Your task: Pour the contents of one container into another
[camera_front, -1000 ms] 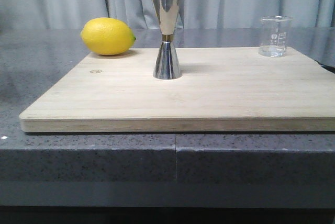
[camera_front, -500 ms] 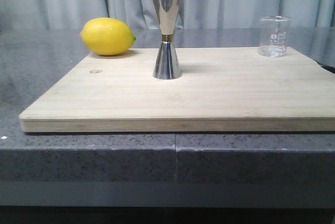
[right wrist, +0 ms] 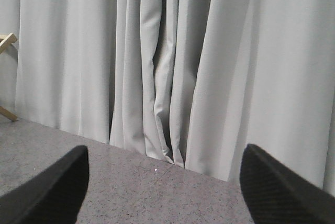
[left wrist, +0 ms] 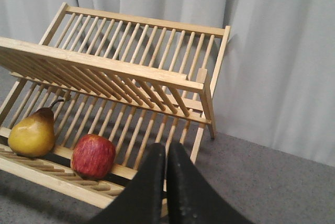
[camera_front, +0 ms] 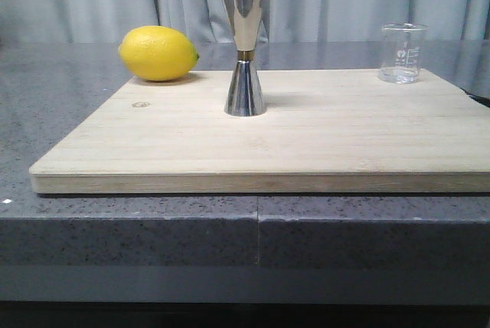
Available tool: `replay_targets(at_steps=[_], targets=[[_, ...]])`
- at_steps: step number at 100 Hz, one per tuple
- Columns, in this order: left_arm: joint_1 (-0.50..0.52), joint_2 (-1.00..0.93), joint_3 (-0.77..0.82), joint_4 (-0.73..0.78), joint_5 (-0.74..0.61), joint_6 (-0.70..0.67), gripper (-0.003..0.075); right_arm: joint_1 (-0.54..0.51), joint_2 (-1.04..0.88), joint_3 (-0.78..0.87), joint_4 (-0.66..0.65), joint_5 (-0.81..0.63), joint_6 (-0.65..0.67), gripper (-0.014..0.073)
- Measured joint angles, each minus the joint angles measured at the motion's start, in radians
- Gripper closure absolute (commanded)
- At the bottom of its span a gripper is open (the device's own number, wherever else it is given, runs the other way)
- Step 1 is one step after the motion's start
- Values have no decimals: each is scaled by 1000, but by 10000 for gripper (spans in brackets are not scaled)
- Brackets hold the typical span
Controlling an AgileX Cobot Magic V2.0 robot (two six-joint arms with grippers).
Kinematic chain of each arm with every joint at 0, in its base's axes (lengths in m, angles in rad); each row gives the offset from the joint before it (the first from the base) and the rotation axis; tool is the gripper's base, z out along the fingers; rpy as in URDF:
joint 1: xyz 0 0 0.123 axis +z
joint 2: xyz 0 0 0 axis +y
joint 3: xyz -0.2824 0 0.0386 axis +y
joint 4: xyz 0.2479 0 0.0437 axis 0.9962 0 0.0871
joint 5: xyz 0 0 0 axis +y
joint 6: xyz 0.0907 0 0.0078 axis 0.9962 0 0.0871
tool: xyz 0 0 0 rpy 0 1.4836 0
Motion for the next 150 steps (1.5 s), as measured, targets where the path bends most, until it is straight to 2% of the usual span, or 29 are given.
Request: replay_targets(at_steps=[22, 32, 41, 63, 90, 110, 120, 139, 142, 150], targets=[[-333, 2, 22, 55, -19, 22, 741, 0, 0, 0, 2, 58, -2, 60], [-437, 2, 27, 61, -11, 23, 741, 0, -2, 0, 2, 123, -6, 60], [-490, 2, 28, 63, -9, 23, 741, -7, -21, 2, 3, 173, -7, 83], [-504, -68, 35, 66, 30, 23, 741, -54, -164, 2, 7, 227, -8, 225], [-509, -289, 86, 56, 32, 23, 741, -58, -384, 2, -57, 438, -10, 228], [-509, -473, 253, 54, 44, 23, 741, -58, -576, 2, -59, 569, -2, 236], [-509, -578, 354, 54, 26, 23, 741, -58, -672, 2, -59, 647, -1, 332], [-509, -752, 506, 52, -21, 23, 741, -58, -812, 21, 6, 844, 0, 636], [-509, -774, 524, 52, -21, 23, 741, -58, -832, 34, 26, 870, 0, 662], [-509, -829, 573, 52, -23, 23, 741, -58, -871, 78, 78, 908, 0, 662]])
